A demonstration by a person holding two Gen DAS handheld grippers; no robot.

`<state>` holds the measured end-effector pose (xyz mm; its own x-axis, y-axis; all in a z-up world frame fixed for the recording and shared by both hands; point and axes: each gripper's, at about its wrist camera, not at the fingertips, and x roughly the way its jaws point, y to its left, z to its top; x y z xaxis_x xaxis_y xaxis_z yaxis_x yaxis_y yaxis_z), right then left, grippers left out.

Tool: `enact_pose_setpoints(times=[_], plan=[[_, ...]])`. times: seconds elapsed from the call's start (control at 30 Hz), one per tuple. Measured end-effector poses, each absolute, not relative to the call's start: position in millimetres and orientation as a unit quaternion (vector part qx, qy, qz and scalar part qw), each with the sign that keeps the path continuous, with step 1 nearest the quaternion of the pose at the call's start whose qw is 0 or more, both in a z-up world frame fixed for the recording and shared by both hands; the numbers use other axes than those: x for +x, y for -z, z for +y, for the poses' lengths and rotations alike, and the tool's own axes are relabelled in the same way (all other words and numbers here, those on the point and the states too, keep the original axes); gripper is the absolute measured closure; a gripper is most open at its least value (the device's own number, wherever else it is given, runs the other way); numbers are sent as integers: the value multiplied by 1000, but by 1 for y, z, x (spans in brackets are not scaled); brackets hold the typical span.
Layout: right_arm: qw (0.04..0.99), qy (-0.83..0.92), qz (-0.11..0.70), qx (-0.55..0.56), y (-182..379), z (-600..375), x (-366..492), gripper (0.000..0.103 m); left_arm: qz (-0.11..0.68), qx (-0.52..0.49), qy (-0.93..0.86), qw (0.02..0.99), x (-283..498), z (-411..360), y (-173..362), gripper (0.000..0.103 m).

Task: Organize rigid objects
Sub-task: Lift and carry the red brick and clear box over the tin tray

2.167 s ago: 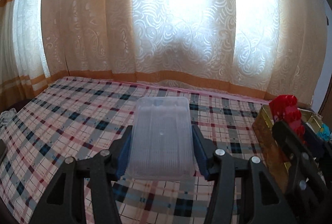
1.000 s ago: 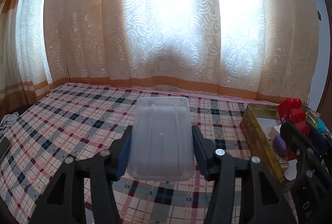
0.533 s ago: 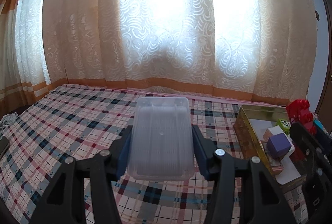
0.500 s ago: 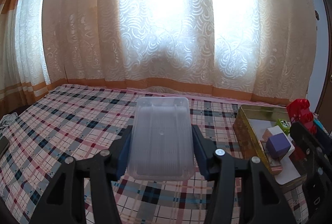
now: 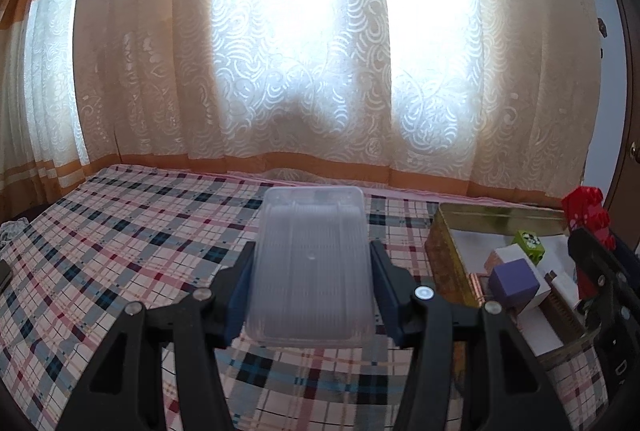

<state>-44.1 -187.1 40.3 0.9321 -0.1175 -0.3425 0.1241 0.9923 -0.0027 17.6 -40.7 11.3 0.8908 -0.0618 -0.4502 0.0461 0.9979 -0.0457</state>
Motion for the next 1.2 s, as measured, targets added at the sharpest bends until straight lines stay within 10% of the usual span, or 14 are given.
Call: enact_pose_setpoints(times=[1.2], plan=[[980,122,156,36,-49,-273,-62,69,202,0,77,976,7,-123,-29,49]])
